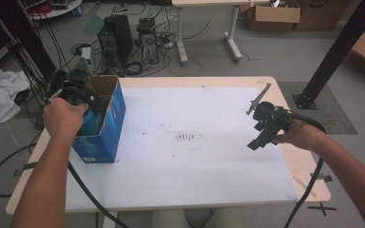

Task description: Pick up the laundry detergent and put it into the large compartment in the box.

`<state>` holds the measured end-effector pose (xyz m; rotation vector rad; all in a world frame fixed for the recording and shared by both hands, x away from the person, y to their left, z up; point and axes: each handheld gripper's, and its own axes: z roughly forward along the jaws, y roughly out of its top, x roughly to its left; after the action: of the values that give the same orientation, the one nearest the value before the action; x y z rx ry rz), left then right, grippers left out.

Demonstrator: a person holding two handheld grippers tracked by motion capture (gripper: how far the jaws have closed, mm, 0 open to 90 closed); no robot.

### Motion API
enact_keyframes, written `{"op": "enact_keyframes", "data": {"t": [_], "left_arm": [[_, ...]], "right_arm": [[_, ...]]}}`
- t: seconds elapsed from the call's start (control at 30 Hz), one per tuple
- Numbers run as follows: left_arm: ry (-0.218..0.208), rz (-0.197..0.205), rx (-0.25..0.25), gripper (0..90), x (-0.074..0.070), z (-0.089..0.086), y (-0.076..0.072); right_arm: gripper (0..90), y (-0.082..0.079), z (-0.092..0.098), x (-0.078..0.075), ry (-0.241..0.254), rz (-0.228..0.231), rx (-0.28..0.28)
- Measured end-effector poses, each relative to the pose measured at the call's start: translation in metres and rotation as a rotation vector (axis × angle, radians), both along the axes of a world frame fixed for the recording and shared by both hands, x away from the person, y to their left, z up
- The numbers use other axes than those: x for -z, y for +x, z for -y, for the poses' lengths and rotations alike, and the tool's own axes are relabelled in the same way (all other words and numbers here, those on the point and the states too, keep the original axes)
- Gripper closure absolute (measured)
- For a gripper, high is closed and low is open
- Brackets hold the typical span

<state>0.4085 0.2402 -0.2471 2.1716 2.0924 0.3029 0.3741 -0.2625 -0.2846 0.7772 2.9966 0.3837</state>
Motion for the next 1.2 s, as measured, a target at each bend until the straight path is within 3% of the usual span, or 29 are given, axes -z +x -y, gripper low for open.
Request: {"op": "enact_keyframes", "data": {"t": [0.23, 0.53, 0.77, 1.2], "left_arm": [[-0.001, -0.009, 0.001, 37.8, 0.018, 0.000, 0.001], [0.007, -0.024, 0.007, 37.7, 0.031, -0.001, 0.003], [-0.008, -0.021, -0.026, 37.5, 0.031, -0.004, 0.003], [-0.045, -0.025, -0.043, 33.4, 0.032, -0.008, 0.005]], "right_arm": [[18.6, 0.001, 0.003, 0.003, -0.001, -0.005, 0.003], [18.6, 0.002, 0.005, 0.007, 0.000, -0.012, 0.011], [18.6, 0.002, 0.004, 0.008, 0.001, -0.015, 0.013], [18.6, 0.003, 0.003, 0.011, -0.006, -0.024, 0.009]]}}
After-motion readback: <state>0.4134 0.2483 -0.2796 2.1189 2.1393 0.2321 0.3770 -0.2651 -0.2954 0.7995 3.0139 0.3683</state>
